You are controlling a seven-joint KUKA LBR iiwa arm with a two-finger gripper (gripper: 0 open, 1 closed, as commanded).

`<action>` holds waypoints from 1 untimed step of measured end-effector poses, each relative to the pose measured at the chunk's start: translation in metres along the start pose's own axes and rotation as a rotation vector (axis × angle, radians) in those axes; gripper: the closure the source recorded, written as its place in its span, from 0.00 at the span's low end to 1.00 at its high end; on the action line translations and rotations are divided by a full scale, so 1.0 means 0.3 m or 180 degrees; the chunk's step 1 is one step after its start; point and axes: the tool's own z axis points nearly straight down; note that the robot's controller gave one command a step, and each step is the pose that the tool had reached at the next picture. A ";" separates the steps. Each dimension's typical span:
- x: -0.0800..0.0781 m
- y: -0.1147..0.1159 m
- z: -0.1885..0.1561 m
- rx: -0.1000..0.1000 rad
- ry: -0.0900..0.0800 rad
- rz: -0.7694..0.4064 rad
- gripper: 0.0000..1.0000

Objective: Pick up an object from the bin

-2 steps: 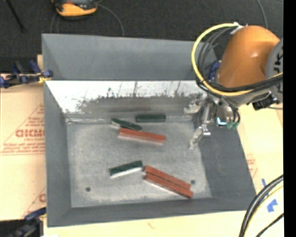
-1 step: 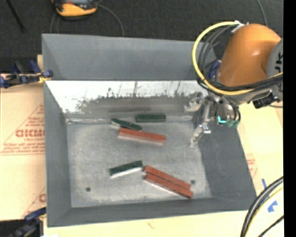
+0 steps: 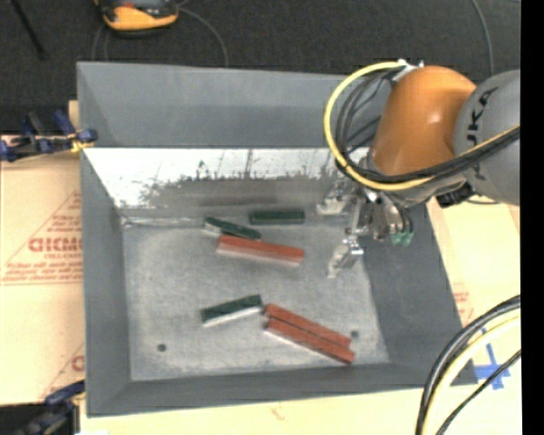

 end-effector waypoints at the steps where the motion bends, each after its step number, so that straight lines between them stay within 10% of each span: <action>1: -0.041 0.118 0.264 -0.0008 0.0023 -0.0030 1.00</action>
Offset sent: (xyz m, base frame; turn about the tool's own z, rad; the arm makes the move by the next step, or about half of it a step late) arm 0.0000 0.0000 0.0000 0.0000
